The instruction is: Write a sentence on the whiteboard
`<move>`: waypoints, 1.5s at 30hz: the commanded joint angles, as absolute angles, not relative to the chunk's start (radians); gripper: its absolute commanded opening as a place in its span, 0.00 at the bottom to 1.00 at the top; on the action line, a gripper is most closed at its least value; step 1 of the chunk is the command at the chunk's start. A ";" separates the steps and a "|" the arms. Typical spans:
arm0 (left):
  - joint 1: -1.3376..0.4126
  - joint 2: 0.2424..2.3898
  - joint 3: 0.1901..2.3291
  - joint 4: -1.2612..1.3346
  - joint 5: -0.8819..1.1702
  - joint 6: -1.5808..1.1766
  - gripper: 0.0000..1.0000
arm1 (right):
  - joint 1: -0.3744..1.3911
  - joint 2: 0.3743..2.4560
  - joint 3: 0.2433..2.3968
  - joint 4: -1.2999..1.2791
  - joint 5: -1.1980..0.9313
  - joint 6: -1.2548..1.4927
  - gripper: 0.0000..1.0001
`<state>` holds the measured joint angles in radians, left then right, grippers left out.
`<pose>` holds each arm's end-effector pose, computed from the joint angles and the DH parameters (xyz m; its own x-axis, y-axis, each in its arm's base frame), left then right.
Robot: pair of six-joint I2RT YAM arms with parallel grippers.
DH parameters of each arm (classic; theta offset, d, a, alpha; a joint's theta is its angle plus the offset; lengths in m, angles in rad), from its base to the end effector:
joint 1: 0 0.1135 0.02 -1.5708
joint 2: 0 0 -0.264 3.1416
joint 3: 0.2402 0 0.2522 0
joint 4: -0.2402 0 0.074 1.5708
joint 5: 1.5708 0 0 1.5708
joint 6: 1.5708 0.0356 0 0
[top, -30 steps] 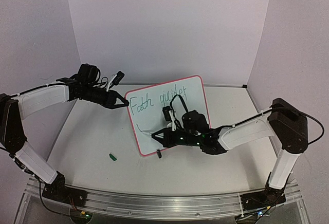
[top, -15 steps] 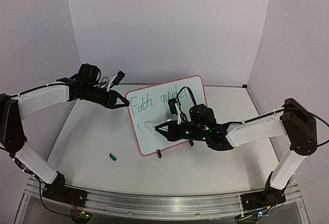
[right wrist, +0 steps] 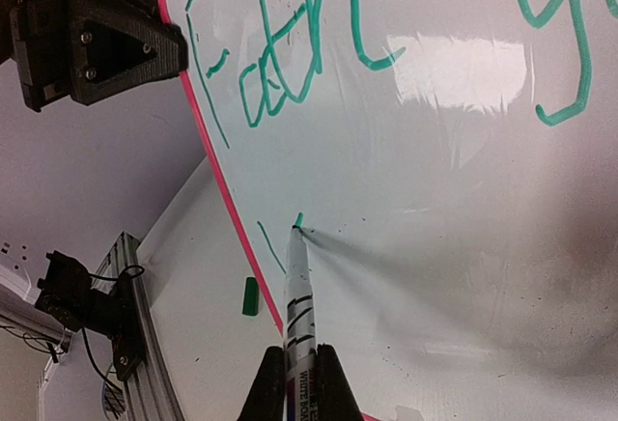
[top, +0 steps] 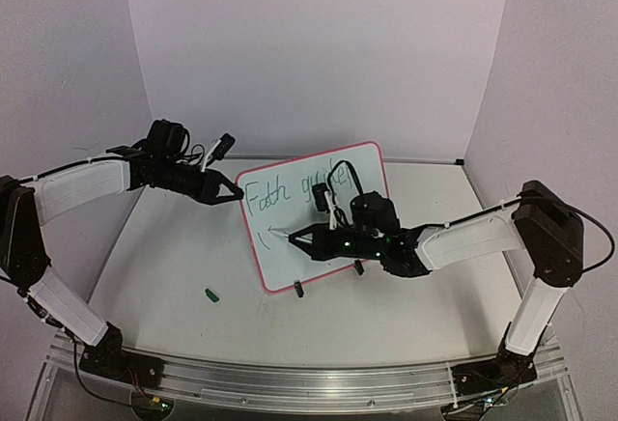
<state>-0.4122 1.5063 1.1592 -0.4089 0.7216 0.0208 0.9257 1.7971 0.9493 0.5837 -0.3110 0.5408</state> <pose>0.2902 -0.1526 0.2809 -0.6130 0.2851 -0.7369 0.7541 0.4895 -0.4379 0.2261 0.3185 0.1986 -0.6176 -0.0056 -0.7864 -0.7236 0.3958 0.5655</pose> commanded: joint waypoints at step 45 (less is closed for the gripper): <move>-0.466 1.571 1.137 -0.547 0.640 0.110 0.00 | 0.916 1.729 0.876 0.643 -0.348 0.606 0.00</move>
